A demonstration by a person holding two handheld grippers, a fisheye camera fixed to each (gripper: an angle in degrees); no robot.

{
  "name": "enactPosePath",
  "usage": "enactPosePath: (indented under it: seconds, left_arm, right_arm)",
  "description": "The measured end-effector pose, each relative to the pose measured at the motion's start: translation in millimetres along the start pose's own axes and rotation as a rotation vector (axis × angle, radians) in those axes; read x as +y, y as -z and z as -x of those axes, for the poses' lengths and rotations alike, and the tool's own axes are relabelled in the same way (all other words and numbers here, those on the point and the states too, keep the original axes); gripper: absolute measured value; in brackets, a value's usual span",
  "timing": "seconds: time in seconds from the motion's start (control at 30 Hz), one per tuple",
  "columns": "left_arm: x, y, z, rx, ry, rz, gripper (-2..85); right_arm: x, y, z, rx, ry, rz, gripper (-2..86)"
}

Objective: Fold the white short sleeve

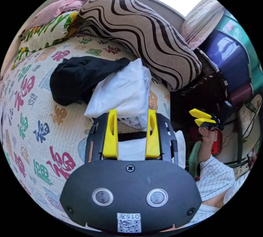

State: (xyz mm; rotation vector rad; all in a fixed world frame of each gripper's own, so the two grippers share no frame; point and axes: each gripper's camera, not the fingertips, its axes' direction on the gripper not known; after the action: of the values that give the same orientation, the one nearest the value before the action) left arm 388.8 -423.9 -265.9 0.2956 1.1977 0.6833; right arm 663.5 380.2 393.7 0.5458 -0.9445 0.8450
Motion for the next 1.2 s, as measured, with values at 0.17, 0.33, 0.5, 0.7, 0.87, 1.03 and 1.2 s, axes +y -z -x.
enactPosePath:
  seconds: [0.17,0.33,0.5,0.7,0.87,1.03,1.2]
  left_arm:
    - [10,19,9,0.072,0.064,-0.138,5.2]
    - [57,108,-11,0.235,-0.048,-0.350,3.2]
    - [155,217,-77,0.361,-0.206,-0.562,3.4]
    - [290,307,-122,0.238,-0.245,-0.709,3.9]
    - [414,385,-138,0.082,-0.195,-0.854,4.2]
    - [515,435,-154,-0.144,-0.097,-0.949,4.6]
    - [553,423,-87,-0.300,0.213,-0.821,5.7]
  right_arm:
    - [-6,-26,39,-0.020,0.076,0.026,10.1]
    - [-1,-31,92,0.056,0.173,-0.004,11.8]
    - [-2,-45,208,-0.025,0.364,-0.024,13.5]
    - [30,-53,334,-0.032,0.497,-0.090,4.7]
    - [52,-48,411,-0.310,0.629,0.017,0.9]
    - [58,-58,473,-0.570,0.724,0.159,-0.2]
    - [42,-174,509,-0.457,0.577,0.414,-0.3]
